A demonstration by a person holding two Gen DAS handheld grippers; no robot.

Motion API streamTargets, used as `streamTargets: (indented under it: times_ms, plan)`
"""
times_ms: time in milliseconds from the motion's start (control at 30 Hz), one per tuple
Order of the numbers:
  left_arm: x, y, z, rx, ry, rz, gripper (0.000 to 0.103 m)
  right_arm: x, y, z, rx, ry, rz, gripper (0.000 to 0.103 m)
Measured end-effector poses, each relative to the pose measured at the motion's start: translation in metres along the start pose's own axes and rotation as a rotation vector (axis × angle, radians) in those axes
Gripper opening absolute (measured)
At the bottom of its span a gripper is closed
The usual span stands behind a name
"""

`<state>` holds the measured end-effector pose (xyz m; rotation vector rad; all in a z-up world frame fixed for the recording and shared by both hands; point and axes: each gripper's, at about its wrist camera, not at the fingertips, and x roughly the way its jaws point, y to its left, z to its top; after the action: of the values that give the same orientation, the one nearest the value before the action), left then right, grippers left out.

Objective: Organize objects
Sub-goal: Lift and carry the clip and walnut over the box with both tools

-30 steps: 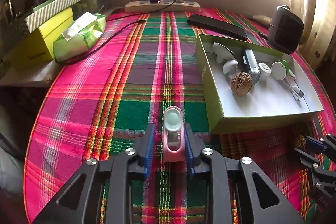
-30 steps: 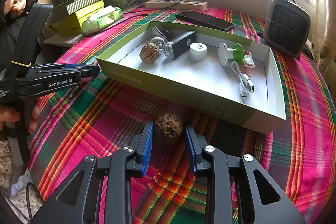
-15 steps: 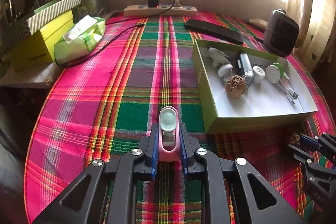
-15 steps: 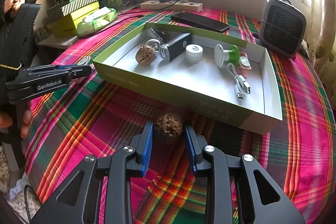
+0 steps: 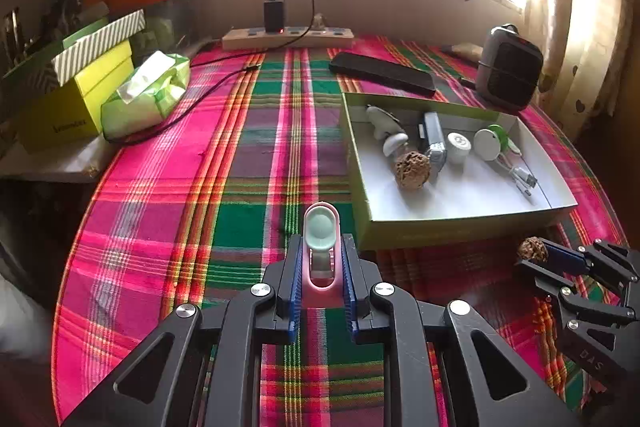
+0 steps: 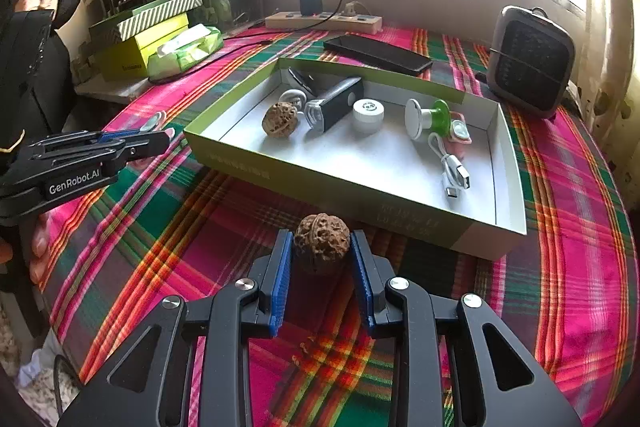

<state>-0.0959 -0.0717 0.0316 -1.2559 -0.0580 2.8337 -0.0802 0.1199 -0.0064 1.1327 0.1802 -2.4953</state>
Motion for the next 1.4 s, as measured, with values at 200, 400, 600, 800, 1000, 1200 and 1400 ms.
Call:
streamTargets:
  times_ms: [200, 400, 600, 800, 1000, 1200, 1400]
  plan:
    - [-0.009, -0.004, 0.003, 0.011, -0.022, -0.012, 0.016, -0.006, -0.001, 0.002, 0.007, -0.017, -0.003, 0.03]
    - [-0.017, -0.012, 0.008, 0.031, -0.045, -0.025, 0.016, -0.014, -0.003, 0.006, 0.012, -0.04, -0.009, 0.03]
    - [-0.02, -0.022, 0.015, 0.048, -0.057, -0.044, 0.016, -0.019, -0.008, 0.01, 0.022, -0.059, -0.018, 0.03]
    - [-0.02, -0.034, 0.023, 0.067, -0.065, -0.062, 0.016, -0.021, -0.016, 0.017, 0.031, -0.08, -0.026, 0.03]
    - [-0.015, -0.043, 0.031, 0.076, -0.066, -0.084, 0.016, -0.022, -0.024, 0.021, 0.045, -0.09, -0.034, 0.03]
    - [-0.006, -0.05, 0.033, 0.083, -0.054, -0.092, 0.016, -0.019, -0.032, 0.025, 0.053, -0.091, -0.043, 0.03]
    - [0.004, -0.056, 0.037, 0.089, -0.037, -0.1, 0.016, -0.014, -0.038, 0.03, 0.057, -0.089, -0.044, 0.03]
